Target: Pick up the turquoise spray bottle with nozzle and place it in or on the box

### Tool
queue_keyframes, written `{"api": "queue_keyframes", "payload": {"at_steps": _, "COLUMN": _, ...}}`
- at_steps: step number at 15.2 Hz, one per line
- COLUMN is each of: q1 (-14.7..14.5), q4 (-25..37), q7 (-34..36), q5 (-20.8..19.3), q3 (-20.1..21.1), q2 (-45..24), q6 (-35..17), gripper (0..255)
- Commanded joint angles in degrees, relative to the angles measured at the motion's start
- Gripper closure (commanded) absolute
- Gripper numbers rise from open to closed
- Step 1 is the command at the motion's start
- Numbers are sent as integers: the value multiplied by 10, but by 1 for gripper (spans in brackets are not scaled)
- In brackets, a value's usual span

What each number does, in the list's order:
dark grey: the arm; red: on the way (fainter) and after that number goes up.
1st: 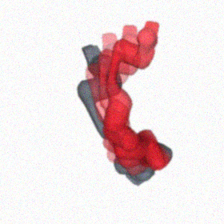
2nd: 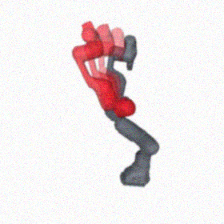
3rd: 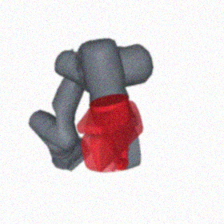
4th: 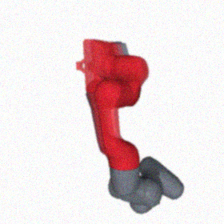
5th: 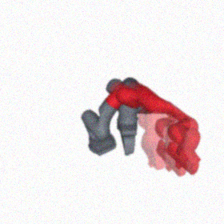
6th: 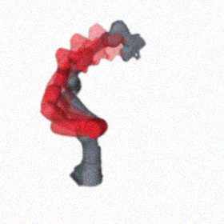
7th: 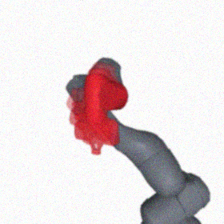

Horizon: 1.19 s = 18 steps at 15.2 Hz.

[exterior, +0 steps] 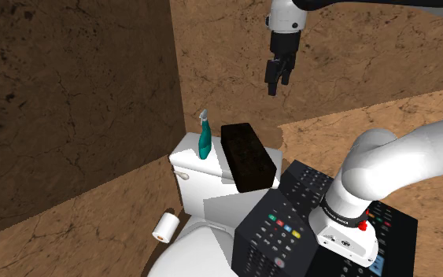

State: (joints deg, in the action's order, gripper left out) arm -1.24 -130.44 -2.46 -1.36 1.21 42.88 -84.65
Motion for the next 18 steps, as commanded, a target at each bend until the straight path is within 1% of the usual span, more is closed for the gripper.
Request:
{"api": "queue_keyframes", "payload": {"at_steps": 1, "q1": 0, "q4": 0, "q7": 0, "q5": 0, "q3": 0, "q2": 0, "q6": 0, "gripper": 0}}
{"api": "queue_keyframes", "payload": {"at_steps": 6, "q1": 19, "q4": -82, "q7": 148, "q5": 27, "q3": 76, "q2": 10, "q6": -115, "gripper": 0}}
{"api": "queue_keyframes", "payload": {"at_steps": 11, "q1": 46, "q4": -128, "q7": 300, "q5": 40, "q3": 161, "q2": -25, "q6": -234, "gripper": 0}}
{"api": "queue_keyframes", "payload": {"at_steps": 15, "q1": 83, "q4": -137, "q7": 431, "q5": 29, "q3": 236, "q2": -83, "q6": -326, "gripper": 0}}
{"api": "queue_keyframes", "payload": {"at_steps": 18, "q1": 125, "q4": -127, "q7": 539, "q5": 0, "q3": 297, "q2": -140, "q6": -387, "gripper": 0}}
